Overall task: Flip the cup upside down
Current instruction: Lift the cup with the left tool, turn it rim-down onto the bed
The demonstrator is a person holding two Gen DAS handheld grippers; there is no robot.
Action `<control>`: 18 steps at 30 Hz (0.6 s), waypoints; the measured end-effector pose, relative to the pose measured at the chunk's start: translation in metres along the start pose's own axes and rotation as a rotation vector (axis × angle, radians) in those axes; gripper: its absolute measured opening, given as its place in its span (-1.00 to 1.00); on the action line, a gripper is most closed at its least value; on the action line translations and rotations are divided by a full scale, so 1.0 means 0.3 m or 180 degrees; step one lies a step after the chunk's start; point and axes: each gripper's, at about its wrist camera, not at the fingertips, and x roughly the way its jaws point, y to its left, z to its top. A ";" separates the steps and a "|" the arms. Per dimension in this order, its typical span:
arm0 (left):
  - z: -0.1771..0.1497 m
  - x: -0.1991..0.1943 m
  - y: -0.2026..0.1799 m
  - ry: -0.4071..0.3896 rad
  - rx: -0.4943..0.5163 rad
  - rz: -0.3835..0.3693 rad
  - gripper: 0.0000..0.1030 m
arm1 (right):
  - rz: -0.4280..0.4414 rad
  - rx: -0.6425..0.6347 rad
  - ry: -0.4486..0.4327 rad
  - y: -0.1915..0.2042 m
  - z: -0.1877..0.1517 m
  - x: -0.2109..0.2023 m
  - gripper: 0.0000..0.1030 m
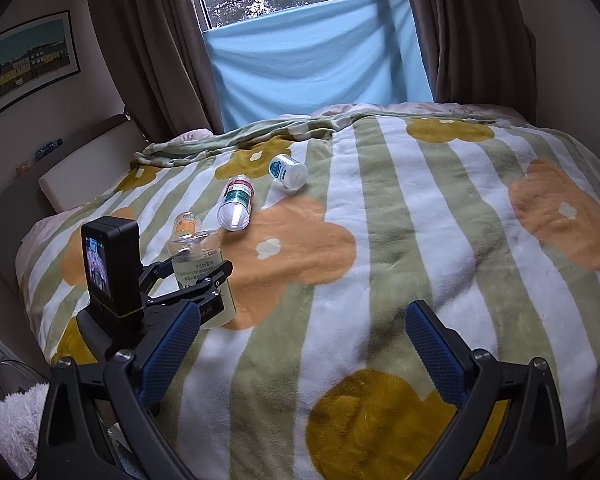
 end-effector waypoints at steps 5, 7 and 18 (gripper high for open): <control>-0.012 0.005 -0.008 -0.0005 0.0045 -0.0022 0.23 | 0.0016 0.0005 0.0061 0.005 -0.016 0.024 0.99; -0.021 0.005 -0.013 0.0017 0.0093 -0.0046 0.23 | 0.0019 -0.0014 0.0066 0.011 -0.017 0.030 0.99; -0.061 -0.015 -0.003 0.0460 0.0122 -0.0340 0.23 | 0.0061 -0.0044 0.0070 0.032 -0.011 0.047 0.99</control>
